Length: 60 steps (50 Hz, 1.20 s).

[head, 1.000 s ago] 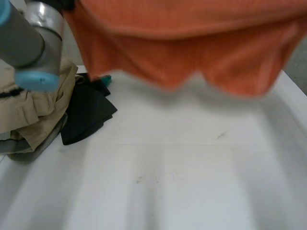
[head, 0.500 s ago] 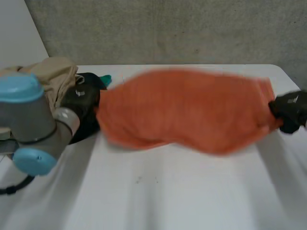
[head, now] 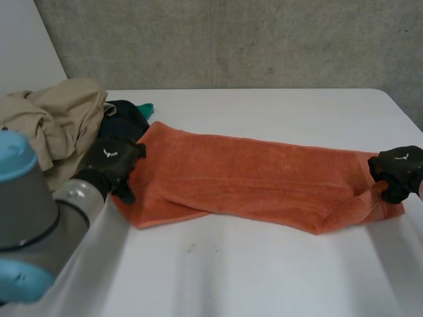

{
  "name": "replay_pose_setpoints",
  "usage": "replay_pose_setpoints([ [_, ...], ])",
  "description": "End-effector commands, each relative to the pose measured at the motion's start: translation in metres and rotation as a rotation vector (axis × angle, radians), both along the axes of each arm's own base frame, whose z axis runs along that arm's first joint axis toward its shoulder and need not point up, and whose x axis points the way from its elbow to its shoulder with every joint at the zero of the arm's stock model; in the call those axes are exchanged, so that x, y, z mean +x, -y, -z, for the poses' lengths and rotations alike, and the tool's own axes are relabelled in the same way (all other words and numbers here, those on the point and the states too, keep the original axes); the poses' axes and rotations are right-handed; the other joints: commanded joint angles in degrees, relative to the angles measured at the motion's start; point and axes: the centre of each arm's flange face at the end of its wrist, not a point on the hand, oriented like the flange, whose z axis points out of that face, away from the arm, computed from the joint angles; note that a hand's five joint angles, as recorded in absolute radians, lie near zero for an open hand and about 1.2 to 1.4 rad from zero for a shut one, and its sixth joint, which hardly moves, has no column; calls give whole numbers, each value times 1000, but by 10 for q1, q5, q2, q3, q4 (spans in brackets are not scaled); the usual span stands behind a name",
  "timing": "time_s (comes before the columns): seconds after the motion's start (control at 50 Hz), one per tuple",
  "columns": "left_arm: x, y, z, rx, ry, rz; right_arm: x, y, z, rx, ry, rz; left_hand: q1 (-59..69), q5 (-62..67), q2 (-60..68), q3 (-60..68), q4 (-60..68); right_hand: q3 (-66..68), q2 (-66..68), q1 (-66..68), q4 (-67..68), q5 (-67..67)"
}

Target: Fold the laundry.

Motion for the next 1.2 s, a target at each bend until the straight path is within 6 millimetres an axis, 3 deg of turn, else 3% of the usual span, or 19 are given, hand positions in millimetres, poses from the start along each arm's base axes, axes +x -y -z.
replay_pose_setpoints([
  [0.02, 7, -38, 23, 90, 40, 26, 1, 1, 2, -14, 4, -4, 157, 163, 162, 163, 164, 124, 124, 232, 119, 134],
  [0.1, 9, -40, 36, 137, 60, 21, 2, 0, 2, -11, 5, -6, 182, 188, 187, 189, 190, 124, 124, 232, 119, 134],
  [0.2, 8, -26, 60, 200, 84, 4, 3, -3, 6, 4, 9, -12, 174, 180, 179, 180, 181, 124, 124, 232, 119, 134],
  [0.28, 7, -13, 66, 207, 85, -9, 5, -6, 8, 13, 15, -37, 105, 111, 110, 111, 113, 124, 124, 232, 119, 134],
  [0.58, -2, 19, 72, 153, 64, -21, 5, -10, 13, 34, 20, -39, 130, 136, 135, 136, 138, 124, 124, 232, 119, 134],
  [0.78, -8, 38, 80, 147, 63, -24, 4, -10, 14, 37, 19, -36, 224, 230, 229, 231, 232, 124, 124, 232, 119, 134],
  [0.86, -10, 43, 82, 144, 62, -27, 4, -10, 13, 34, 19, -36, 453, 459, 457, 459, 460, 124, 124, 232, 119, 134],
  [0.9, -10, 44, 79, 137, 60, -29, 4, -10, 13, 34, 18, -37, 554, 560, 558, 560, 561, 124, 124, 232, 119, 134],
  [0.96, -9, 43, 66, 105, 52, -42, 3, -9, 11, 29, 9, -30, 554, 560, 559, 560, 561, 124, 124, 232, 119, 134],
  [0.98, -7, 42, 43, 57, 37, -57, 3, -9, 7, 21, -5, -34, 554, 560, 559, 560, 561, 124, 124, 232, 119, 134],
  [1.02, -5, 36, 22, 17, 24, -63, 3, -11, 4, 16, -30, -44, 554, 560, 559, 560, 561, 124, 124, 232, 119, 134],
  [1.06, -1, 19, -3, -8, 24, -56, 3, -20, -14, -12, -92, -74, 554, 560, 559, 560, 561, 124, 124, 232, 119, 134],
  [1.14, 9, -15, -34, -19, 119, -21, -2, -45, -48, -33, -235, -122, 554, 560, 559, 560, 561, 124, 124, 232, 119, 134],
  [1.2, 17, -35, -40, 9, 210, 5, -14, -60, -62, 2, -320, -114, 554, 560, 559, 560, 561, 124, 124, 232, 119, 134],
])
